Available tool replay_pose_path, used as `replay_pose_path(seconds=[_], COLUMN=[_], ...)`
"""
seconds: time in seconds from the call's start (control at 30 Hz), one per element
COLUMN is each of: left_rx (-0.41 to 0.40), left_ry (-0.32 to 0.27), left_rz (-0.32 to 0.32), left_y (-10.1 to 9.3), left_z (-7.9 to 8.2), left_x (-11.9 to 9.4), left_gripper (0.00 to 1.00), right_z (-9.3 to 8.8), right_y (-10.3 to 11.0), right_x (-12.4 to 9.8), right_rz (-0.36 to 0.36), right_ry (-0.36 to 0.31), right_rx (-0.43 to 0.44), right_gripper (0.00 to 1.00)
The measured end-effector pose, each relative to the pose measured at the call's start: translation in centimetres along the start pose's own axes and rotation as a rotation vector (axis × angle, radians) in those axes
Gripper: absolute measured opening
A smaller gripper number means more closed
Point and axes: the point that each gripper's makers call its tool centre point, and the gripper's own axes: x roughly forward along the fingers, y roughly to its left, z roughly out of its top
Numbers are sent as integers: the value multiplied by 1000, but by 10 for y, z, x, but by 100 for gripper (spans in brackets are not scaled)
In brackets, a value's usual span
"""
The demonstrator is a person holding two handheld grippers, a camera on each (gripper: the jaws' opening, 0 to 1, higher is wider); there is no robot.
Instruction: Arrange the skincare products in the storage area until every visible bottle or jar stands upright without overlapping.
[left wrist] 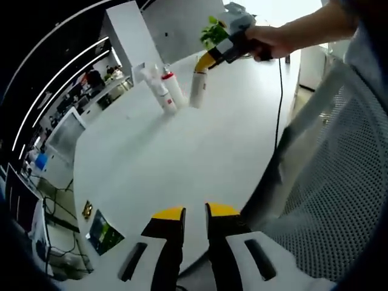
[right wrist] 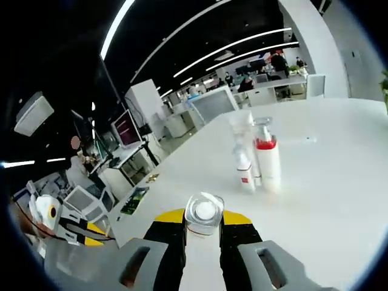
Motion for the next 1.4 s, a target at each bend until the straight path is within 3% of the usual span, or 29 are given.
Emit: replay_pose_path(seconds=[0.37,0.9,1.4], left_rx=[4,22,14], left_ry=[3,0,-1], left_rz=[20,1,-3], left_y=[4,-1,-1], left_z=[-1,0,0], left_x=[-2,-1,-1], left_gripper=[9,8,9], right_z=[4,3,3], right_y=[-16,-36,-35], right_x=[7,-6,3], right_rz=[-42,-96,-117], right_ry=[21,33,100], right_rx=[-52,-130,-224], right_gripper=[13,13,13])
